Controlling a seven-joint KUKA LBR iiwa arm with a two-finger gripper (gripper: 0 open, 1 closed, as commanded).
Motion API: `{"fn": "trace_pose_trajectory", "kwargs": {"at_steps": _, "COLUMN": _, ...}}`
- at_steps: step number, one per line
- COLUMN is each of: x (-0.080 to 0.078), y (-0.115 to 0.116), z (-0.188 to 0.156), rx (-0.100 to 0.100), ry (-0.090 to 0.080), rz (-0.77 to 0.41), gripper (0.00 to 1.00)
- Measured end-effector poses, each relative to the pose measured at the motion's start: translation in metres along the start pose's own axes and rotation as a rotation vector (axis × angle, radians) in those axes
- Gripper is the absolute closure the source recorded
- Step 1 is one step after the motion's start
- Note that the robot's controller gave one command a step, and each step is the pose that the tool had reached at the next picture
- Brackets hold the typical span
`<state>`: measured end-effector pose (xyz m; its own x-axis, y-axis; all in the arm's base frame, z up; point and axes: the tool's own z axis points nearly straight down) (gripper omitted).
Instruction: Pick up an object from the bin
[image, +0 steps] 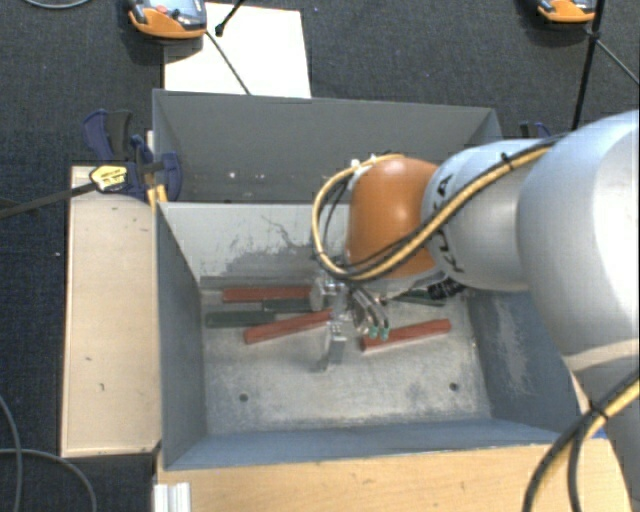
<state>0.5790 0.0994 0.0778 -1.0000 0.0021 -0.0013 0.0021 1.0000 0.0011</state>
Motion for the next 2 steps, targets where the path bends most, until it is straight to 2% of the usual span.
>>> {"fn": "trace_pose_trajectory", "kwargs": {"at_steps": 1, "x": 0.0, "y": 0.0, "z": 0.0, "rx": 0.0, "ry": 0.0, "rz": 0.0, "gripper": 0.0}}
{"fn": "trace_pose_trajectory", "kwargs": {"at_steps": 2, "x": -0.014, "y": 0.02, "z": 0.007, "rx": -0.001, "ry": -0.002, "rz": 0.039, "gripper": 1.0}}
